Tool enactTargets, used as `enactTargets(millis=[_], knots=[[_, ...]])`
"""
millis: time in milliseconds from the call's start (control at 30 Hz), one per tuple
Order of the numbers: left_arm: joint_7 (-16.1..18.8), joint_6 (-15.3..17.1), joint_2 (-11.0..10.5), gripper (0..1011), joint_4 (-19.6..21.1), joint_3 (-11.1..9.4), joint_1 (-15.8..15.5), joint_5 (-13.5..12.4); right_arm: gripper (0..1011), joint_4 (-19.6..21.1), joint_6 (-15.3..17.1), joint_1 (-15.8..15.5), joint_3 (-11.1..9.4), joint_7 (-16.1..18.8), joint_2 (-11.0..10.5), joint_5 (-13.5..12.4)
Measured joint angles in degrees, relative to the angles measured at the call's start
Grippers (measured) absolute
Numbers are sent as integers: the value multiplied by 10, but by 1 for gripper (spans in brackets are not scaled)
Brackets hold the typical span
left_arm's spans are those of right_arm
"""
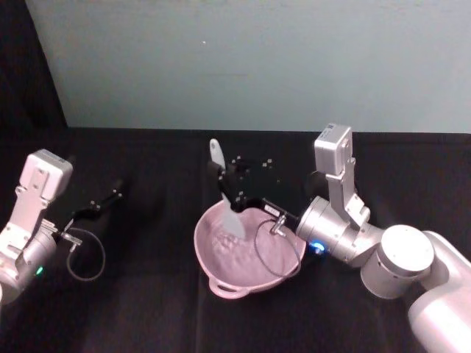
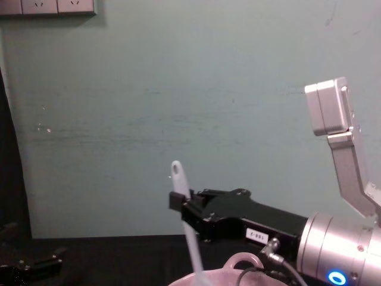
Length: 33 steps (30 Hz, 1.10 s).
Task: Use the one hand to pick up the spoon and stir the clear water in the bowl.
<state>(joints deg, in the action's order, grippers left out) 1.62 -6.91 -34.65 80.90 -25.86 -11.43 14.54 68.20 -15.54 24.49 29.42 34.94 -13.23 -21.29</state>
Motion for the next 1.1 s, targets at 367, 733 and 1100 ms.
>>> enactTargets(millis=[367, 733, 1100], knots=[[0, 0, 0, 1005, 0, 0, 0, 0, 112, 11, 9, -7, -27, -30, -19, 11], [0, 0, 0, 1005, 0, 0, 0, 0, 112, 82, 28, -58, -45, -33, -51, 1], [0, 0, 0, 1005, 0, 0, 0, 0, 113, 107, 28, -85, -32, -5, -54, -26]])
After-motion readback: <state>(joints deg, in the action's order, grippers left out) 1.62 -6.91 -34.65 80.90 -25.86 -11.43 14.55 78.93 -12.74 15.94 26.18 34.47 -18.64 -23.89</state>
